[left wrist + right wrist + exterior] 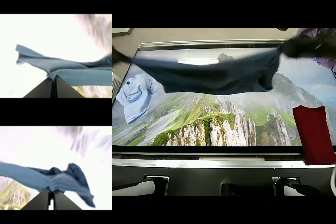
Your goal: Fold the clothes and pants, and hang the long-sleeved shirts on hangers.
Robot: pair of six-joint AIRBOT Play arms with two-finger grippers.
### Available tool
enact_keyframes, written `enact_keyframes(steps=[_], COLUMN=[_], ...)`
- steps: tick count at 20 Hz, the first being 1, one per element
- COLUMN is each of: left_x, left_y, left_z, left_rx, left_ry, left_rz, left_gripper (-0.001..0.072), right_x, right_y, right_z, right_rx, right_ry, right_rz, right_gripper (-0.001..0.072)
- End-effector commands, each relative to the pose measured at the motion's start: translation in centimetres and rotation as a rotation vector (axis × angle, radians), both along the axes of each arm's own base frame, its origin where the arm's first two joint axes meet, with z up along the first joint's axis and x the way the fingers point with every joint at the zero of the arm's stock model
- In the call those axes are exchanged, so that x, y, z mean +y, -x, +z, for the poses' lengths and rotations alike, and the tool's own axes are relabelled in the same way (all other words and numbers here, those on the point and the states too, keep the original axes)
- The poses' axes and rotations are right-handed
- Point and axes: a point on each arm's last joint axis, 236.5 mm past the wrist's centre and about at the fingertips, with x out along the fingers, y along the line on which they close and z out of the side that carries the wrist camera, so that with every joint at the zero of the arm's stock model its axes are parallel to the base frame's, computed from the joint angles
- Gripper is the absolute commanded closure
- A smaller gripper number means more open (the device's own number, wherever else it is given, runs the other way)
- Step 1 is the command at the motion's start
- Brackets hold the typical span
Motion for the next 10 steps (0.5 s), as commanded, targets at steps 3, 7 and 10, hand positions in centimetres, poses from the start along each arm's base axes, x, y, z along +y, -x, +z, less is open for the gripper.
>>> enact_keyframes(steps=[3,7,10], left_x=[2.8,3.0,2.8], left_y=[9.6,18.1,20.7], left_z=[14.6,18.0,19.4], left_rx=[-0.33,-0.425,-0.47], left_ry=[-0.187,-0.267,-0.226], left_rz=[0.295,0.387,0.432], left_gripper=[0.0695,0.0696,0.0696], right_x=[-2.3,-3.2,-3.5], right_y=[12.1,20.9,23.0], right_z=[15.5,19.1,20.1], right_rx=[-0.344,-0.436,-0.457], right_ry=[0.07,0.064,0.015], right_rz=[-0.115,-0.172,-0.205], right_gripper=[0.0684,0.0684,0.0684])
